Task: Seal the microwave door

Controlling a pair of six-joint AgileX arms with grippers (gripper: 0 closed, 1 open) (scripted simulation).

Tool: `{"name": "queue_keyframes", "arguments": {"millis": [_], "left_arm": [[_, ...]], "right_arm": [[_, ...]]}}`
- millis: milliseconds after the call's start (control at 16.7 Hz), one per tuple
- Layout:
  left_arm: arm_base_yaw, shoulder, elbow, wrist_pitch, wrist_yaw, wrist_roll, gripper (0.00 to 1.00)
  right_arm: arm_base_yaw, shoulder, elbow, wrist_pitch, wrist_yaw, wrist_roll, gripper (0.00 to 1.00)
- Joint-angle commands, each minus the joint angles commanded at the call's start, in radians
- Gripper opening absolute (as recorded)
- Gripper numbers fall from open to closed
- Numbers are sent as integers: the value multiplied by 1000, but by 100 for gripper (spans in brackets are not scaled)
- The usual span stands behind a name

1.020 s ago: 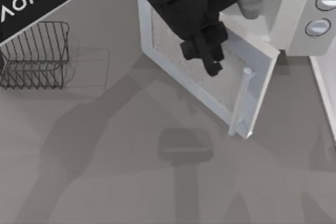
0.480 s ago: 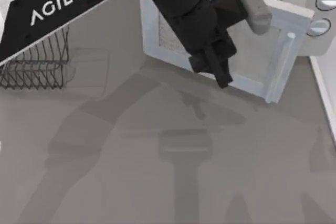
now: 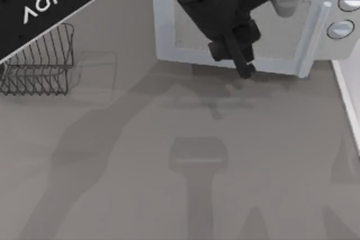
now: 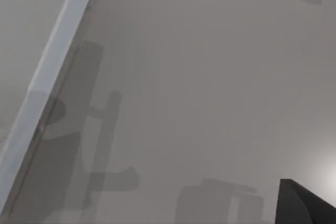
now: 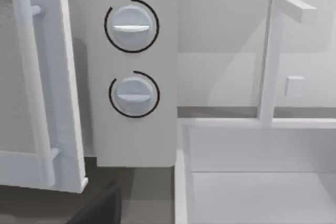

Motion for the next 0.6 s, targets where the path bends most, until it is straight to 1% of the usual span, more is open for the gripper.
{"name": "queue_keyframes", "arguments": {"millis": [360,600], "left_arm": [[-28,44,-7,-42,1,-27,0],[-40,68,39,-47,-4,-39,0]], "right_arm": [[0,0,0,0,0,0,100],[0,0,0,0,0,0,100]]}}
